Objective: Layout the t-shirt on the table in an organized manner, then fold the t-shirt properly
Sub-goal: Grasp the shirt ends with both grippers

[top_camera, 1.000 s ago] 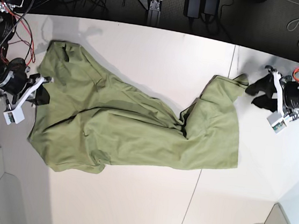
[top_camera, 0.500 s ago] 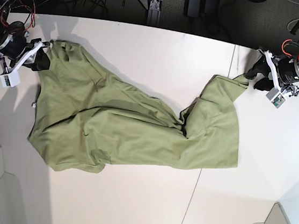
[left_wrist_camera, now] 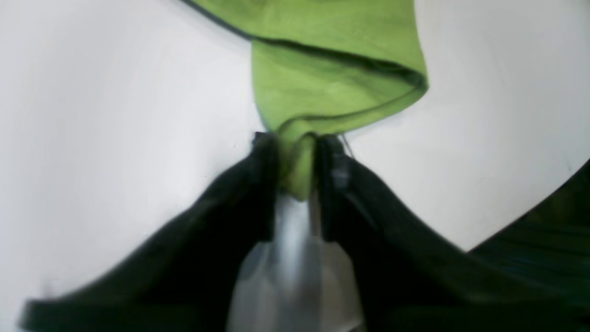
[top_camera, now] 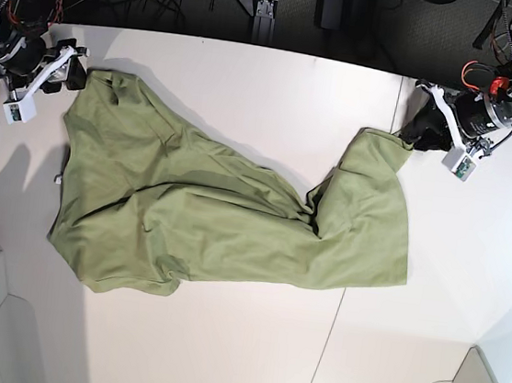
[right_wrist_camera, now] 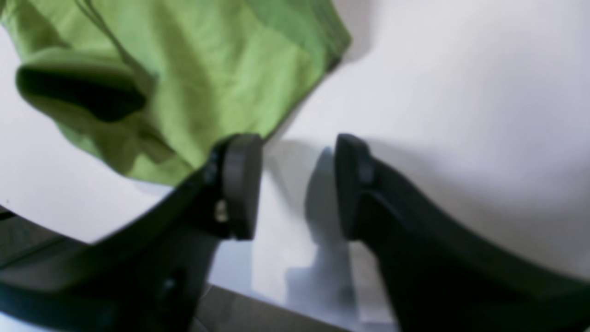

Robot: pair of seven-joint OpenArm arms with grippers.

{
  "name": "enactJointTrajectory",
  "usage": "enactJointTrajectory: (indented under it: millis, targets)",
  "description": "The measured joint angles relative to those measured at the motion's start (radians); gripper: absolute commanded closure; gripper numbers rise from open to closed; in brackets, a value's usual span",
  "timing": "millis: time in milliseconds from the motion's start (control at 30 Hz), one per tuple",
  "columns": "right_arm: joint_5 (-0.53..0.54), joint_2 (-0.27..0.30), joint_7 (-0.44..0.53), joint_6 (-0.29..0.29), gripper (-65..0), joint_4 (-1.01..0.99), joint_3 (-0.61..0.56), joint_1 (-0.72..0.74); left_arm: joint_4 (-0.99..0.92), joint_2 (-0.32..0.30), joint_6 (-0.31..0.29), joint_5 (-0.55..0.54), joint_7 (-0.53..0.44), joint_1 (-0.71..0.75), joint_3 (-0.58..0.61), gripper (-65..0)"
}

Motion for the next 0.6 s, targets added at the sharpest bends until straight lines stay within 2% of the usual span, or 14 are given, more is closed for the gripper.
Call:
enactJointTrajectory:
  millis: [67, 167, 433, 600]
  targets:
    - [0.023, -0.001, 0.004, -0.004, -31.7, 0.0, 0.001, -0.019, 0.0, 0.002, 0.0, -0.001, 0.0, 0.0, 0.0, -0.6]
    - [0.118, -0.018, 0.014, 0.002, -31.7, 0.0, 0.002, -0.05, 0.0, 0.002, 0.0, 0.012, -0.011, 0.0, 0.0, 0.0]
    - [0.138, -0.139, 0.024, 0.021, -31.7, 0.004, 0.005, -0.047, 0.0, 0.002, 0.0, 0.027, -0.026, 0.0, 0.0, 0.0]
    - [0.173, -0.138, -0.023, 0.02, -31.7, 0.011, 0.014, -0.047, 0.0, 0.002, 0.0, 0.031, -0.026, 0.0, 0.0, 0.0]
